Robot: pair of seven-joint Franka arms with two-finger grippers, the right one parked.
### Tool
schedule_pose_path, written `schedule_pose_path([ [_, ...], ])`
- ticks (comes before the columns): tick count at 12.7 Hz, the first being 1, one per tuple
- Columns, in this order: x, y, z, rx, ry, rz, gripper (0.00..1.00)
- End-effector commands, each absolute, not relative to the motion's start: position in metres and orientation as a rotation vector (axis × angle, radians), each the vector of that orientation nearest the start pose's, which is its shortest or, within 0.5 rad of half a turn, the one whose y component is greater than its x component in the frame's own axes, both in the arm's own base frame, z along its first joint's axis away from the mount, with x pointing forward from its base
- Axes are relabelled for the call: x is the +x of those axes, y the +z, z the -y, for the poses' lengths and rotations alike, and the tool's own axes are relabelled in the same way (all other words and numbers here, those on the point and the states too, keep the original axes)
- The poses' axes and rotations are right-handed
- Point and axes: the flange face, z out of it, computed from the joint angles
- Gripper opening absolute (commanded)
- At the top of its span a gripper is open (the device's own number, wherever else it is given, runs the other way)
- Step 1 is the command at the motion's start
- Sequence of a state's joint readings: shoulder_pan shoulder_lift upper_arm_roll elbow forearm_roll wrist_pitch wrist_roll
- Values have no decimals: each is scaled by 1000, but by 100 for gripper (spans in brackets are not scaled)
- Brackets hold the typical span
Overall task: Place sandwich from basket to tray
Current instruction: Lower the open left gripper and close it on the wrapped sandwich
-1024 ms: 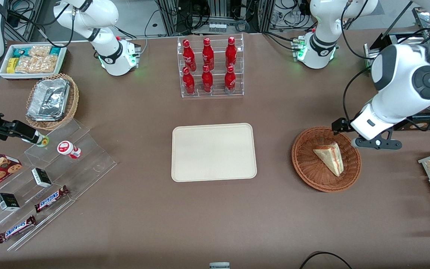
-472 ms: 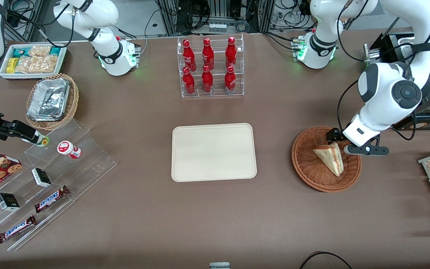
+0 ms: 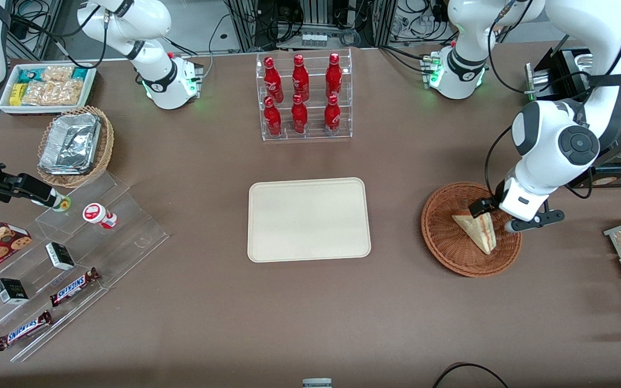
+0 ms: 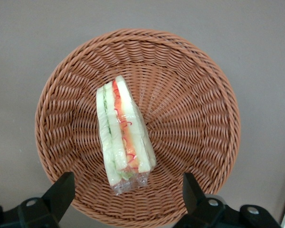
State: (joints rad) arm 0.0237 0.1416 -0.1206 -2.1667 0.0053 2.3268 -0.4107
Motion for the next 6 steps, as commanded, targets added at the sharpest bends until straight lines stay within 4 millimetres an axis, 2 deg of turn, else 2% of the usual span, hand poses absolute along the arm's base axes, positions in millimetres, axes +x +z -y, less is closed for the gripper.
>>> schedule_pose_path([
  [1,556,323,52,-3077,-26,773,100],
  [3,558,314,53,-3002,-29,1044,100],
  [6,558,305,53,-2989,-14,1068,100],
])
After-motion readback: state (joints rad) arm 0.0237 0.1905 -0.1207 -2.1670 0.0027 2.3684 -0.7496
